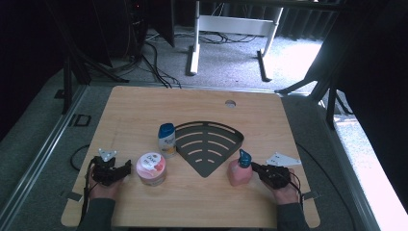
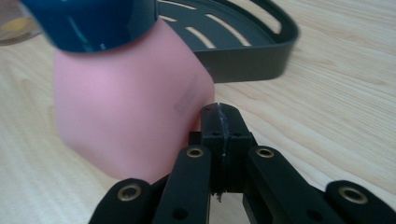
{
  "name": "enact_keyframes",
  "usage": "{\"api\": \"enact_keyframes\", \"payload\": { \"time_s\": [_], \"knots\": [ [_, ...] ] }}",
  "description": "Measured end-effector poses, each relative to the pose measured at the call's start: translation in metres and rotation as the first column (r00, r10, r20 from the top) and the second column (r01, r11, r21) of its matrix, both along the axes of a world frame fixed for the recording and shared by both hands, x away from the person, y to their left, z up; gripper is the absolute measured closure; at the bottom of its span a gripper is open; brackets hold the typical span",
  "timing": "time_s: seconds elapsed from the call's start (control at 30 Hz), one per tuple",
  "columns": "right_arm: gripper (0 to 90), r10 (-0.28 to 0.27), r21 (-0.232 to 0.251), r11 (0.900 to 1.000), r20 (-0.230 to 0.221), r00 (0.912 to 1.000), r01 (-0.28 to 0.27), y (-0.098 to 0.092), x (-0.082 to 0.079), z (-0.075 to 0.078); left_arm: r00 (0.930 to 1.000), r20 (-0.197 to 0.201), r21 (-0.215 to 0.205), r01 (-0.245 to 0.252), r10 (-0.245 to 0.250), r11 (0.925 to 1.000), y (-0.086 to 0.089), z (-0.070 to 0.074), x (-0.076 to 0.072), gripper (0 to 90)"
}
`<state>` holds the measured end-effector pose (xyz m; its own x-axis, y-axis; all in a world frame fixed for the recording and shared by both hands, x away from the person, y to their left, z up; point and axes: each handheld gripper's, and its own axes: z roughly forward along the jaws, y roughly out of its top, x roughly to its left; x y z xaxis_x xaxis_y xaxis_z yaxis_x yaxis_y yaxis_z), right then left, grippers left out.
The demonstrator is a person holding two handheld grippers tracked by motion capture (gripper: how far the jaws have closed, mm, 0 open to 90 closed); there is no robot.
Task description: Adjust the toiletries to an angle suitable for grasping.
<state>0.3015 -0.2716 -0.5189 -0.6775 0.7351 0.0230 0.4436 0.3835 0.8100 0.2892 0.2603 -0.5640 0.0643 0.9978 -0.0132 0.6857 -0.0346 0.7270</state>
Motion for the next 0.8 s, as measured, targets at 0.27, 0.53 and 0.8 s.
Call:
{"api": "enact_keyframes", "payload": {
  "time_s": [0.27, 0.53, 0.8],
  "knots": [
    [90.0, 0.081, 0.011, 0.997, -0.003, 0.9967, -0.081, 0.014, -0.014, -0.001, 1.0, 0.0, 0.0, 0.0, 0.0, 1.0, 0.0, 0.0, 0.0, 29.6],
    [89.7, 0.071, -0.044, 0.996, 0.0, 0.9975, -0.071, 0.024, -0.011, -0.002, 1.0, 0.0, 0.0, 0.0, 0.0, 1.0, 0.0, 0.0, 0.0, 29.6],
    [90.0, 0.093, -0.031, 0.995, -0.022, 0.9954, -0.094, 0.033, 0.009, -0.005, 1.0, 0.0, 0.0, 0.001, -0.001, 1.0, 0.0, 0.0, 0.0, 29.6]
  ]
}}
